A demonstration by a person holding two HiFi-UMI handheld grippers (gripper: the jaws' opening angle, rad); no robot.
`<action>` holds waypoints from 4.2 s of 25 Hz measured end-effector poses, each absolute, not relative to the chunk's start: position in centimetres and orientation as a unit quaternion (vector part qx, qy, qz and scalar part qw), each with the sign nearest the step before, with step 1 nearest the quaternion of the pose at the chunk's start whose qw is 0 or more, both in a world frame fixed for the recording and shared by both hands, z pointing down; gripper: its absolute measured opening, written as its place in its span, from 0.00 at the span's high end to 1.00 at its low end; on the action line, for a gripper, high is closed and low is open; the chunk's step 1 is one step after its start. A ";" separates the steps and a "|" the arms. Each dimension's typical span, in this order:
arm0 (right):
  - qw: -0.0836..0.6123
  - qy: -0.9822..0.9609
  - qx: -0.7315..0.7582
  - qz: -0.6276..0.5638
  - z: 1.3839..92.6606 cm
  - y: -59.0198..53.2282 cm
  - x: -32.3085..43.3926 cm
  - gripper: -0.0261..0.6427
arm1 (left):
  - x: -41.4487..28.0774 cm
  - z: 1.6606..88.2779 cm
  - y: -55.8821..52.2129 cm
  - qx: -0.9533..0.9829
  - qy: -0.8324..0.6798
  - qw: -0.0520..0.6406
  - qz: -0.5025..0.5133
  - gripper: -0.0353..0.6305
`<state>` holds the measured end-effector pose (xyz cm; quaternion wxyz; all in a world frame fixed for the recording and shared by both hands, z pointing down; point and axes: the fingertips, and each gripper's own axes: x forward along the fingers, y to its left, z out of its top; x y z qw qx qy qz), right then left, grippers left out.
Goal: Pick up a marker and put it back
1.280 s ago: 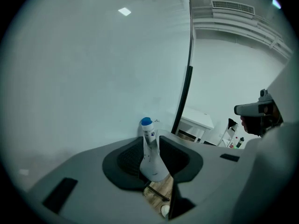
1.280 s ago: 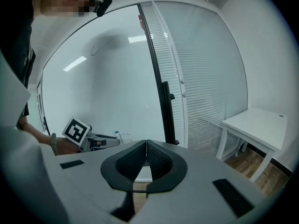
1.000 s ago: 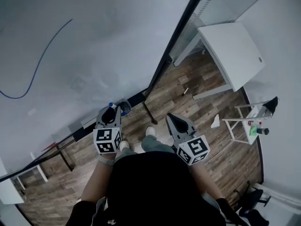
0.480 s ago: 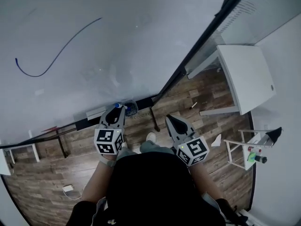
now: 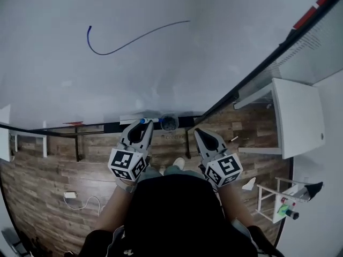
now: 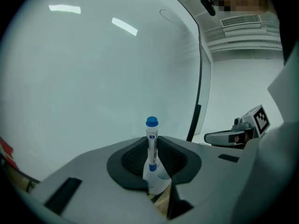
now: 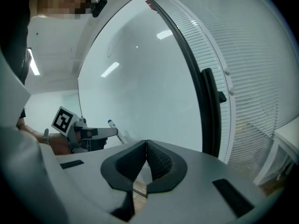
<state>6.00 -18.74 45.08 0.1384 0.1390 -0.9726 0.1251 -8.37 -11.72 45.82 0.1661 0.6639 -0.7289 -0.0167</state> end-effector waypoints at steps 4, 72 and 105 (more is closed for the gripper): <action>0.133 -0.978 0.107 0.118 44.4 -17.4 3.3 0.92 | -10.3 44.8 -8.8 0.643 -0.749 0.156 -0.031 0.83; 0.136 -0.939 0.282 0.145 45.4 -16.0 12.5 0.92 | -5.1 45.2 -12.0 0.763 -0.628 0.151 0.035 0.83; 0.149 -0.871 0.423 0.203 49.3 -14.0 21.5 0.92 | -1.1 55.0 -16.3 0.796 -0.553 0.173 0.173 0.83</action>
